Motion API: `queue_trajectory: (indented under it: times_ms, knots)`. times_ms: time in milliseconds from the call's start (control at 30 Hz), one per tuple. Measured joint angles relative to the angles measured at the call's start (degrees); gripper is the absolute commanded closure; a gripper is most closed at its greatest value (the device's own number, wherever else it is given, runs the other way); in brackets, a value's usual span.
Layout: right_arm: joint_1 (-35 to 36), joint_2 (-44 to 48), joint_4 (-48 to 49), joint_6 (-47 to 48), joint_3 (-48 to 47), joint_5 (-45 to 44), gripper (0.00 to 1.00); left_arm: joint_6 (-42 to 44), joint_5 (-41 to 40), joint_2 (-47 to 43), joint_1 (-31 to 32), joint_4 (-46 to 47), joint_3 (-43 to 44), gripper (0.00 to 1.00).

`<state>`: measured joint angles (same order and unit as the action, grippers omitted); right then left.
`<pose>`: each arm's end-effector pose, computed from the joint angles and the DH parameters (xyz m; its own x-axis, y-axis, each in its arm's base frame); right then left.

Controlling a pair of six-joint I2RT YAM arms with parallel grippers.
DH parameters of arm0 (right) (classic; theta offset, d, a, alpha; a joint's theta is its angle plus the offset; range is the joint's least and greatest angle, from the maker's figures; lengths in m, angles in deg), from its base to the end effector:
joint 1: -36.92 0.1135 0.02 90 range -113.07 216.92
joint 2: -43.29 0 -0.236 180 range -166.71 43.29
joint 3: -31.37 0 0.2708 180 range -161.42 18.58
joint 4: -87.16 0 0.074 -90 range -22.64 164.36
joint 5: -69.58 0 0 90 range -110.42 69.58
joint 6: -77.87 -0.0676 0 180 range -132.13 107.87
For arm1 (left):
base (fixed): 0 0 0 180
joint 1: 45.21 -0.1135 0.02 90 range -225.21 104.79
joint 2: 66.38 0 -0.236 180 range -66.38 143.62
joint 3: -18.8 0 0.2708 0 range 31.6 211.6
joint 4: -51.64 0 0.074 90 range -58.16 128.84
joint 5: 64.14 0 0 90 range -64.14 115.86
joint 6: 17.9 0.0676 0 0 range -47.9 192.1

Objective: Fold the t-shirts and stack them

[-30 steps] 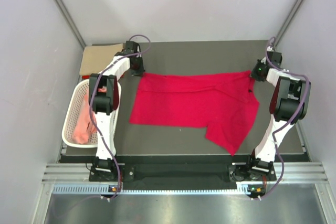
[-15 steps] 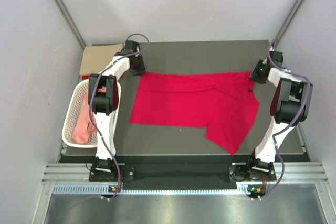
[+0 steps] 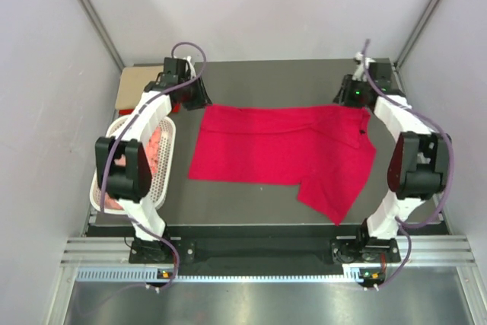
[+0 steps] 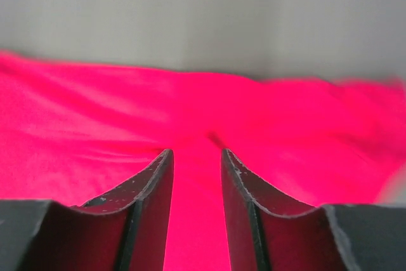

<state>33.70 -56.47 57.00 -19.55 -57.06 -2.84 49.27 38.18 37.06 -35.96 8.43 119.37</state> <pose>0.4297 -0.0037 0.2012 -0.6782 0.1615 -0.7170 -0.0855 0.9516 0.2952 0.4344 -0.0854 0.2286 -0.7729 -0.2582 -0.5797 0.0035 0.9117 -0.4108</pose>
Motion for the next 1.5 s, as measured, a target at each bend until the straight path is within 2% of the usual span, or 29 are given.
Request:
queue_trajectory:
  times_ms: [167, 333, 467, 1500]
  knots:
    - [5.6, -9.2, -3.7, 7.7, -7.6, 6.1, 0.64, -1.1, 6.3, -9.3, 0.3, 1.4, -9.9, 0.62]
    - [5.4, -14.6, -8.0, 13.2, -10.4, 8.3, 0.59, -2.7, 10.2, -14.4, 0.3, 4.9, -18.4, 0.62]
    - [5.2, -16.3, -10.8, 16.1, -10.6, 8.6, 0.57, -3.5, 11.5, -15.3, 0.5, 6.9, -22.1, 0.62]
    - [5.2, -18.2, -10.1, 19.9, -10.1, 7.4, 0.53, -4.3, 14.1, -15.3, 1.0, 10.3, -22.6, 0.63]
